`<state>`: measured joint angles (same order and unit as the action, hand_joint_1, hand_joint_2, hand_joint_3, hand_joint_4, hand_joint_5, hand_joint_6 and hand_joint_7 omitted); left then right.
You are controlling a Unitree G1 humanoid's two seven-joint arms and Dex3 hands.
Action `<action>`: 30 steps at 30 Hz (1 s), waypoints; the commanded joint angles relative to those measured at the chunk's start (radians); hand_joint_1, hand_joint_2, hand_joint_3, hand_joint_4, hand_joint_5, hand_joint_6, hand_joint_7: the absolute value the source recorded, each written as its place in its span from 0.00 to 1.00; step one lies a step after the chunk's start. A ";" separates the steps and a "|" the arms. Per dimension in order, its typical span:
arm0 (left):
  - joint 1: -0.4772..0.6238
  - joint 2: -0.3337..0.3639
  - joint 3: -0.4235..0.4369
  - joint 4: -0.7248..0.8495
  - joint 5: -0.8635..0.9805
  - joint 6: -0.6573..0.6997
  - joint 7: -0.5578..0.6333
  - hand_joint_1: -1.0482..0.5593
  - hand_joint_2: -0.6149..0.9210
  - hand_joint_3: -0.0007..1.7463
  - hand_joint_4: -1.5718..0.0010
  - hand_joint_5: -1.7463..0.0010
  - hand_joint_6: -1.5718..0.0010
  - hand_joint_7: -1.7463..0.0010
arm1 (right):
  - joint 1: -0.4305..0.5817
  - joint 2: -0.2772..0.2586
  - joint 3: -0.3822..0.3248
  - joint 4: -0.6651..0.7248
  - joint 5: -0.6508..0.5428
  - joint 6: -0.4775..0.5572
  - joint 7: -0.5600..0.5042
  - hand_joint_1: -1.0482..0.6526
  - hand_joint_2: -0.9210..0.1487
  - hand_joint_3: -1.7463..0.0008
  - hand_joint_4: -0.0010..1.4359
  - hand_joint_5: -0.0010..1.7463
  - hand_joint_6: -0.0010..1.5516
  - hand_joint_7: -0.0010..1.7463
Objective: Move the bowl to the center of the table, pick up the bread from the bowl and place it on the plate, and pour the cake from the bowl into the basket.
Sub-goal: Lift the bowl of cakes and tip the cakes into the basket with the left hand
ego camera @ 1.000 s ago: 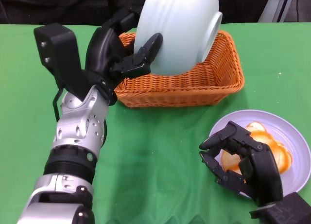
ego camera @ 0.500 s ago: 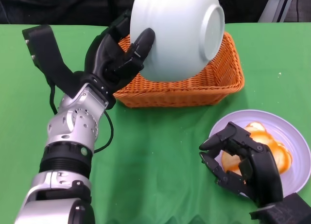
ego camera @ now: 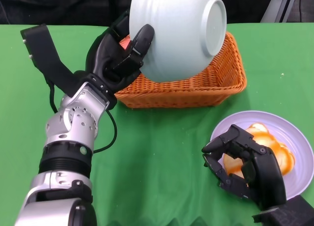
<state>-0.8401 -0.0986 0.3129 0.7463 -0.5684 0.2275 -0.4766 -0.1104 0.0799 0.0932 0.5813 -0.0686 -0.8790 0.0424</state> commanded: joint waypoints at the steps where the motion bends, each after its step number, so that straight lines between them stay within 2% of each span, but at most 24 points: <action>1: -0.040 0.006 0.024 -0.010 -0.043 0.038 -0.013 0.57 0.84 0.60 0.48 0.14 0.46 0.21 | 0.002 -0.003 -0.006 0.003 -0.003 -0.016 -0.008 0.52 0.21 0.65 0.49 0.85 0.39 0.74; 8: -0.063 0.006 0.083 -0.004 -0.117 0.171 0.037 0.58 0.84 0.58 0.47 0.14 0.45 0.21 | 0.004 -0.003 -0.006 0.002 0.000 -0.016 -0.007 0.52 0.21 0.65 0.48 0.85 0.39 0.75; 14: -0.081 0.020 0.127 0.030 -0.167 0.252 0.027 0.58 0.78 0.62 0.55 0.08 0.51 0.16 | 0.003 -0.001 -0.005 0.003 0.003 -0.017 -0.005 0.52 0.22 0.65 0.48 0.85 0.39 0.75; 20: -0.107 0.031 0.178 0.060 -0.212 0.335 0.061 0.57 0.75 0.64 0.57 0.04 0.55 0.10 | 0.007 -0.001 -0.005 -0.005 0.001 -0.008 -0.009 0.51 0.21 0.65 0.48 0.85 0.39 0.75; 30: -0.119 0.038 0.214 0.083 -0.226 0.378 0.068 0.57 0.73 0.68 0.58 0.00 0.54 0.08 | 0.007 -0.002 -0.003 -0.006 0.011 -0.008 0.000 0.52 0.21 0.65 0.48 0.85 0.39 0.74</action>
<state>-0.9282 -0.0783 0.5239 0.8296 -0.7809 0.6049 -0.4107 -0.1103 0.0799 0.0949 0.5808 -0.0652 -0.8814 0.0428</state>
